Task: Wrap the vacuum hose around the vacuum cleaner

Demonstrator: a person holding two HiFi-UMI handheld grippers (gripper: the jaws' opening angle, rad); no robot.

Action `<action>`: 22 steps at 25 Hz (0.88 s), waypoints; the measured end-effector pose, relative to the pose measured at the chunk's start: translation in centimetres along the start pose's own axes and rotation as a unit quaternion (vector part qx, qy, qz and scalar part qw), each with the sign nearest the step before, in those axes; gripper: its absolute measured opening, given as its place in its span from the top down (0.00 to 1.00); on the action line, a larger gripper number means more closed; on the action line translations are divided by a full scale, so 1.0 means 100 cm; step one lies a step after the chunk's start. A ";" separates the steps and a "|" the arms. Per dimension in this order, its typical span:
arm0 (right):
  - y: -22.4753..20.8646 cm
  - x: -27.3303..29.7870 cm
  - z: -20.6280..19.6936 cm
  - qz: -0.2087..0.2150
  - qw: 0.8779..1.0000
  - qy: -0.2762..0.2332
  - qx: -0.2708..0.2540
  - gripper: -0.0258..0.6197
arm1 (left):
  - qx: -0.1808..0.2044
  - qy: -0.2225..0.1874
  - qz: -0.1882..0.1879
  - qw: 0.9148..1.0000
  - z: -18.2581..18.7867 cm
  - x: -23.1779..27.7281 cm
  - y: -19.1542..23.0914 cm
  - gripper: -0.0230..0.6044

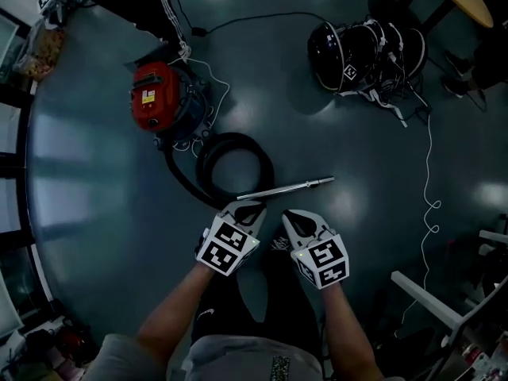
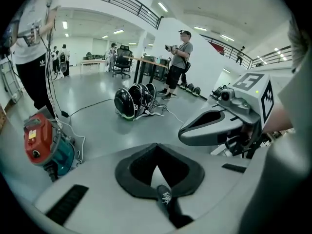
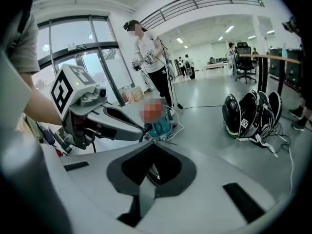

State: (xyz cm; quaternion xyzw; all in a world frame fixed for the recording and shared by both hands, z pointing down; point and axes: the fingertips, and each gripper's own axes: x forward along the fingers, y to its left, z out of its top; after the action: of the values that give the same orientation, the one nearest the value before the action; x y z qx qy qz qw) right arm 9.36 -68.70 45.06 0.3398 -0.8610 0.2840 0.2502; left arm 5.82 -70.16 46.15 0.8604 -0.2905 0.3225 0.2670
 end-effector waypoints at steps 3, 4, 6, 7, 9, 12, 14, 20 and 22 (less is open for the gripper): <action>0.015 -0.040 0.031 -0.006 1.000 -0.029 -0.004 0.95 | 0.013 -0.016 -0.004 1.000 0.033 -0.031 -0.028 0.95; 0.019 -0.053 0.041 -0.012 0.999 -0.041 -0.002 0.95 | 0.014 -0.021 -0.009 1.000 0.044 -0.042 -0.037 0.95; 0.026 -0.076 0.063 -0.025 0.997 -0.066 0.003 0.95 | 0.017 -0.030 -0.021 0.999 0.063 -0.063 -0.055 0.95; 0.030 -0.087 0.073 -0.030 0.996 -0.079 0.006 0.95 | 0.021 -0.036 -0.026 0.999 0.073 -0.074 -0.063 0.95; 0.041 -0.108 0.095 -0.038 0.994 -0.102 0.014 0.95 | 0.033 -0.054 -0.033 0.997 0.091 -0.095 -0.078 0.95; 0.059 -0.138 0.137 -0.053 0.988 -0.144 0.010 0.95 | 0.044 -0.090 -0.037 0.994 0.121 -0.130 -0.090 0.95; 0.072 -0.156 0.162 -0.062 0.984 -0.169 -0.001 0.95 | 0.047 -0.116 -0.036 0.991 0.137 -0.155 -0.096 0.95; 0.112 -0.199 0.214 -0.082 0.971 -0.225 -0.027 0.95 | 0.061 -0.182 -0.028 0.981 0.171 -0.228 -0.103 0.95; 0.125 -0.212 0.227 -0.081 0.966 -0.244 -0.027 0.95 | 0.069 -0.198 -0.025 0.978 0.182 -0.249 -0.104 0.95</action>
State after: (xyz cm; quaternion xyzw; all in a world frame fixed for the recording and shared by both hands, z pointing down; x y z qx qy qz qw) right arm 8.49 -66.65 11.64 0.4606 -0.8728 0.1485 0.0639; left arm 4.59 -66.57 13.81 0.9305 -0.2931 0.1582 0.1525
